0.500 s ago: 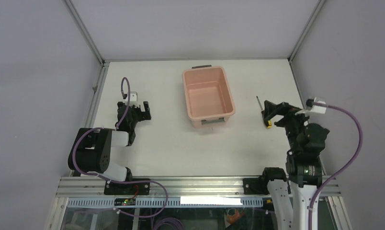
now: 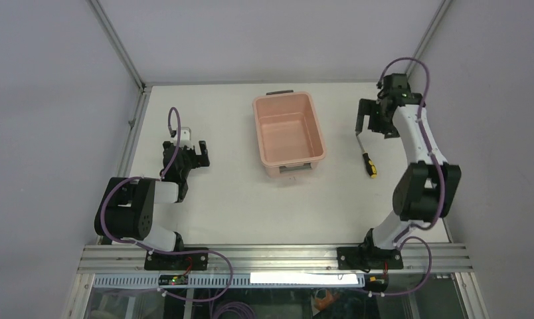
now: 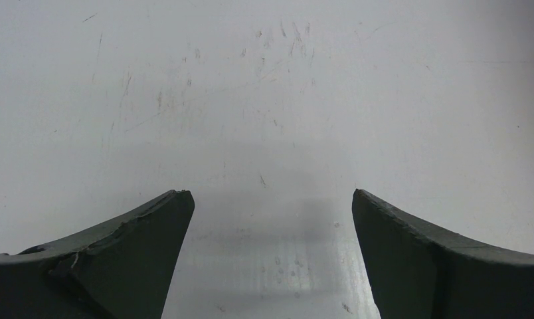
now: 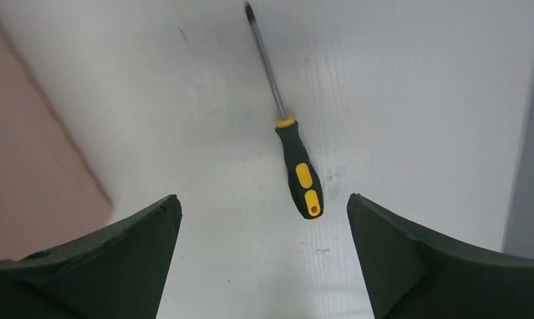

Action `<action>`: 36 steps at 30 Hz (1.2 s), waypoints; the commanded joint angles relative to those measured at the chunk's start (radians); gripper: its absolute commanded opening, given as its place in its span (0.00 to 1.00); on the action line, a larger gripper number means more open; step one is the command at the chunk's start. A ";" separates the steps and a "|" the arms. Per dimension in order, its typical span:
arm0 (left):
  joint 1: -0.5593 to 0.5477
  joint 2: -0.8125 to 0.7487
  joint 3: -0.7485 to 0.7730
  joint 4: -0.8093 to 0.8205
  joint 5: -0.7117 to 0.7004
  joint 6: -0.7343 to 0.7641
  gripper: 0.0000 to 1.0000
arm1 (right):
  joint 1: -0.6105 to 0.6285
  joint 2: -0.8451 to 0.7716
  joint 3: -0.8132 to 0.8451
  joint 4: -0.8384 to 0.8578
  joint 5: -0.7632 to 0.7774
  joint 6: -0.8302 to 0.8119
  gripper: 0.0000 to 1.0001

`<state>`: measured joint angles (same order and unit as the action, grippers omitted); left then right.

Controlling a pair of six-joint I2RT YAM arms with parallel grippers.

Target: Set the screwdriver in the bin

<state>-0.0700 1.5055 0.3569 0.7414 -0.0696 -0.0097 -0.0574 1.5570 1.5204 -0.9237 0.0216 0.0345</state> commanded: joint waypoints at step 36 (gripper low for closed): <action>0.009 -0.007 0.025 0.052 0.024 -0.006 0.99 | 0.020 0.330 0.694 -0.788 0.194 0.121 0.00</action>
<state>-0.0700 1.5055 0.3569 0.7414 -0.0696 -0.0097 -0.0509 1.9289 2.0743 -1.4368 0.1875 0.0639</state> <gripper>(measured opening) 0.991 0.234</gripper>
